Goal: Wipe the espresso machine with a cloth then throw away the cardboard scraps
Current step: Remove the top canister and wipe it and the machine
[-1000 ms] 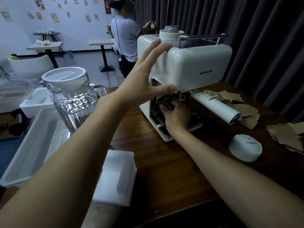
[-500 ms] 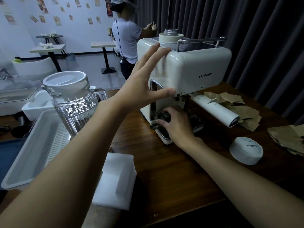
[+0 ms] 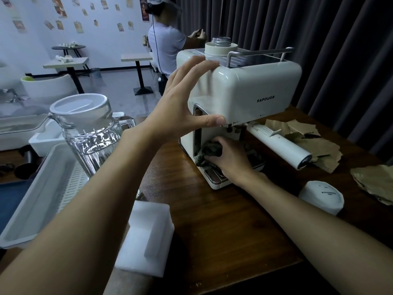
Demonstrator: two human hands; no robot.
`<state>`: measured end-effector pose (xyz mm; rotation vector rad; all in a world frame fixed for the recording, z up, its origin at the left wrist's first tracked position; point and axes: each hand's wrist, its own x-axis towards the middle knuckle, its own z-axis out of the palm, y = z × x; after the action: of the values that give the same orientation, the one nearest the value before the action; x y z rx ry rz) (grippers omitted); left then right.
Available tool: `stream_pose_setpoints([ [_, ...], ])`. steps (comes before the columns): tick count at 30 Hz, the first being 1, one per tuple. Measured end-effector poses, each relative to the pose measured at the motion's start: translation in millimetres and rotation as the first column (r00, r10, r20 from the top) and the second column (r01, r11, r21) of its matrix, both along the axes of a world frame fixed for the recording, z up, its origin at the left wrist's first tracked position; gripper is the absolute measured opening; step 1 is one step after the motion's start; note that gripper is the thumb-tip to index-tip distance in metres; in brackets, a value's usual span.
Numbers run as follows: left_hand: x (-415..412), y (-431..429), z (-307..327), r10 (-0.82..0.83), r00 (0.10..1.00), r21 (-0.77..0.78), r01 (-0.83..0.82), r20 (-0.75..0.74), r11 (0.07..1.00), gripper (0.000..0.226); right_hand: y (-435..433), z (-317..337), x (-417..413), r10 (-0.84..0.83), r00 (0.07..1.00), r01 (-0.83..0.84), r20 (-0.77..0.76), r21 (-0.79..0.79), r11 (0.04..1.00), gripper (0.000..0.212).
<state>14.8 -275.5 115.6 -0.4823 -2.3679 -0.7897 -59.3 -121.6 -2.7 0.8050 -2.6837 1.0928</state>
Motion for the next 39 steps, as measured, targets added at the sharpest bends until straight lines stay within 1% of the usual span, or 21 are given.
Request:
stream_pose_setpoints([
  [3, 0.8, -1.4, 1.4, 0.001, 1.000, -0.006, -0.001, 0.020, 1.000, 0.095, 7.3, -3.2, -6.4, -0.125, 0.992, 0.126, -0.024, 0.029, 0.992, 0.048],
  [6, 1.4, -1.2, 1.9, -0.001, 1.000, -0.003, 0.001, 0.028, 1.000, 0.095, 20.1, -6.4, -19.7, -0.211, 0.976, 0.210, 0.059, 0.017, 0.978, 0.047],
  [7, 1.3, -0.9, 1.8, -0.002, 1.000, -0.002, 0.002, 0.028, 1.000, 0.095, 24.7, -7.3, -25.1, -0.220, 0.968, 0.225, 0.118, -0.028, 0.974, 0.047],
  [9, 1.1, -0.4, 1.1, -0.004, 1.000, 0.003, 0.004, 0.031, 1.000, 0.095, 33.9, -8.6, -35.8, -0.172, 0.955, 0.214, 0.240, -0.161, 0.964, 0.046],
  [10, 1.0, -0.3, 0.7, -0.006, 0.999, 0.007, 0.006, 0.034, 1.000, 0.094, 40.0, -10.2, -41.8, -0.134, 0.947, 0.190, 0.292, -0.174, 0.966, 0.042],
  [12, 0.8, 0.3, -0.1, -0.008, 0.999, 0.013, 0.008, 0.038, 1.000, 0.094, 47.9, -12.1, -48.2, -0.110, 0.923, 0.162, 0.369, -0.112, 0.980, 0.036],
  [13, 0.7, 0.8, -0.5, -0.008, 0.999, 0.014, 0.008, 0.040, 1.000, 0.094, 48.5, -13.6, -48.5, -0.116, 0.926, 0.169, 0.360, -0.120, 0.978, 0.037],
  [14, 0.6, 1.1, -0.7, -0.008, 0.999, 0.015, 0.008, 0.037, 1.000, 0.094, 45.4, -14.3, -46.9, -0.123, 0.934, 0.189, 0.335, -0.174, 0.966, 0.041],
  [15, 0.4, 1.4, -0.8, -0.009, 0.999, 0.018, 0.009, 0.033, 1.000, 0.095, 40.4, -14.3, -44.0, -0.141, 0.946, 0.213, 0.293, -0.231, 0.949, 0.047],
  [16, 0.4, 1.6, -1.1, -0.011, 0.999, 0.023, 0.010, 0.031, 1.000, 0.095, 33.4, -13.9, -39.4, -0.175, 0.955, 0.233, 0.239, -0.244, 0.941, 0.054],
  [17, 0.4, 1.6, -1.3, -0.013, 0.999, 0.029, 0.012, 0.031, 1.000, 0.095, 27.4, -12.9, -34.4, -0.197, 0.966, 0.231, 0.169, -0.209, 0.950, 0.056],
  [19, 0.4, 1.6, -2.0, -0.015, 0.999, 0.037, 0.014, 0.034, 0.999, 0.096, 17.2, -14.7, -27.5, -0.198, 0.978, 0.205, 0.067, -0.138, 0.969, 0.051],
  [23, -0.1, 0.6, -0.4, -0.005, 1.000, 0.004, 0.005, 0.021, 1.000, 0.096, 16.0, -13.3, -21.9, -0.221, 0.975, 0.219, -0.001, -0.134, 0.967, 0.048],
  [25, -2.4, -0.6, 1.9, -0.003, 1.000, -0.059, 0.002, -0.023, 0.998, 0.097, 17.6, -13.7, -20.5, -0.225, 0.974, 0.222, -0.011, -0.116, 0.968, 0.049],
  [27, -5.5, -1.1, 3.3, -0.014, 0.999, -0.104, 0.010, -0.040, 0.995, 0.099, 19.4, -13.3, -17.6, -0.219, 0.975, 0.217, -0.029, -0.065, 0.974, 0.053],
  [29, -6.6, -0.2, 3.9, -0.011, 1.000, -0.111, 0.007, -0.029, 0.994, 0.099, 19.6, -13.3, -14.9, -0.215, 0.976, 0.215, -0.036, 0.001, 0.977, 0.061],
  [31, -6.7, 1.6, 5.0, -0.003, 0.998, -0.130, -0.006, -0.070, 0.991, 0.098, 20.5, -13.7, -14.5, -0.211, 0.977, 0.211, -0.011, 0.042, 0.976, 0.066],
  [33, -7.9, 6.7, 7.1, 0.028, 0.989, -0.190, -0.056, -0.146, 0.980, 0.098, 23.3, -13.3, -15.2, -0.219, 0.976, 0.218, 0.002, 0.087, 0.972, 0.068],
  [35, -10.2, 17.7, 8.2, 0.084, 0.978, -0.241, -0.129, -0.189, 0.962, 0.100, 28.3, -12.4, -15.6, -0.219, 0.975, 0.216, 0.024, 0.103, 0.971, 0.070],
  [37, -13.4, 33.2, 7.6, 0.135, 0.971, -0.260, -0.184, -0.196, 0.948, 0.099, 35.3, -12.0, -16.6, -0.209, 0.977, 0.202, 0.044, 0.123, 0.972, 0.072],
  [39, -16.7, 44.4, 7.5, 0.137, 0.974, -0.235, -0.179, -0.182, 0.956, 0.097, 43.2, -11.2, -17.8, -0.175, 0.981, 0.162, 0.082, 0.139, 0.977, 0.074],
])
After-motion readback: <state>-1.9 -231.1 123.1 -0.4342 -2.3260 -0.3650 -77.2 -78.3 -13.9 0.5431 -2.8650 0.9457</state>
